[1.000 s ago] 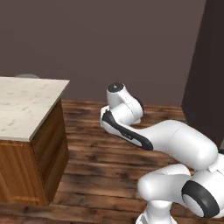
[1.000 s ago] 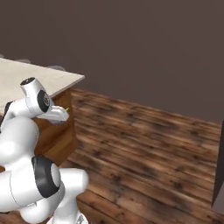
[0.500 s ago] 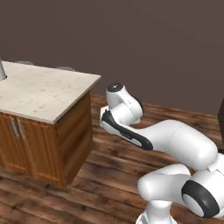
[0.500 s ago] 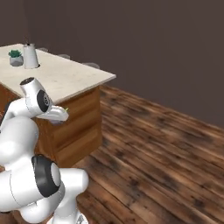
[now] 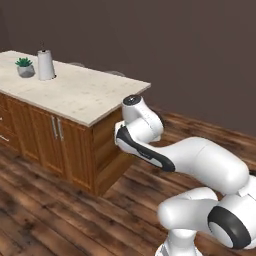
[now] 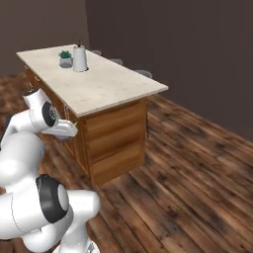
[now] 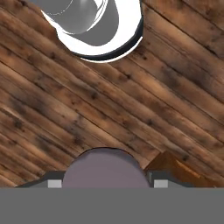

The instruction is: Turn on the sink faucet. Then move the eggplant from the counter to the sink. Turn off the sink. Move the vegetable from the sink to the pot next to the stove. Finally move the pot to the front left burner.

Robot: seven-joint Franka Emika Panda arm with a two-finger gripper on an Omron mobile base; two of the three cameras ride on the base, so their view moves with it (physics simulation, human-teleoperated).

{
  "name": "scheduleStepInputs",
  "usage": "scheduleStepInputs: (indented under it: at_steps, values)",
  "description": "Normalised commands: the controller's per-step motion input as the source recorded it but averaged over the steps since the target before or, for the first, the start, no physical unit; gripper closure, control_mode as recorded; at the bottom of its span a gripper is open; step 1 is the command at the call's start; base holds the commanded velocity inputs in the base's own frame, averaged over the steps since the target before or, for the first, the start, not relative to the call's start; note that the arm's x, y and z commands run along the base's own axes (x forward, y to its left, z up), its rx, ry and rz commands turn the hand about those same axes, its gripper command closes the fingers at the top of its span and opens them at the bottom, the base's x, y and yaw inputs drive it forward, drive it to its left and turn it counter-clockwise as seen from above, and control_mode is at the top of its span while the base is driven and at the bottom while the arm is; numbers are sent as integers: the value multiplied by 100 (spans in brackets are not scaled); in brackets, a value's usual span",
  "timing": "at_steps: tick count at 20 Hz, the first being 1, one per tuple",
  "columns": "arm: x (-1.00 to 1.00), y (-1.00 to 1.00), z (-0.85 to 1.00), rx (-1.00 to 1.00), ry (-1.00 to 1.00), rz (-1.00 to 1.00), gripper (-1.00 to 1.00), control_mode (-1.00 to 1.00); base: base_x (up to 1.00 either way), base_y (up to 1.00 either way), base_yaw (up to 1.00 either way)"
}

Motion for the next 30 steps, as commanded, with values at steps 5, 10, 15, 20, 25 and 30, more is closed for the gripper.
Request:
scheduleStepInputs:
  at_steps: [5, 10, 15, 20, 25, 30]
  values:
    - [0, 0, 0, 0, 0, 0, 100, 100, -3, -4, 48]
    - [0, 0, 0, 0, 0, 0, 100, 100, 0, 0, 51]
    - [0, 0, 0, 0, 0, 0, 100, 100, 0, 0, 51]
    - [0, 0, 0, 0, 0, 0, 100, 100, 1, 0, 50]
    - [0, 0, 0, 0, 0, 0, 100, 100, 8, 0, 49]
    - [0, 0, 0, 0, 0, 0, 100, 100, 7, 0, 48]
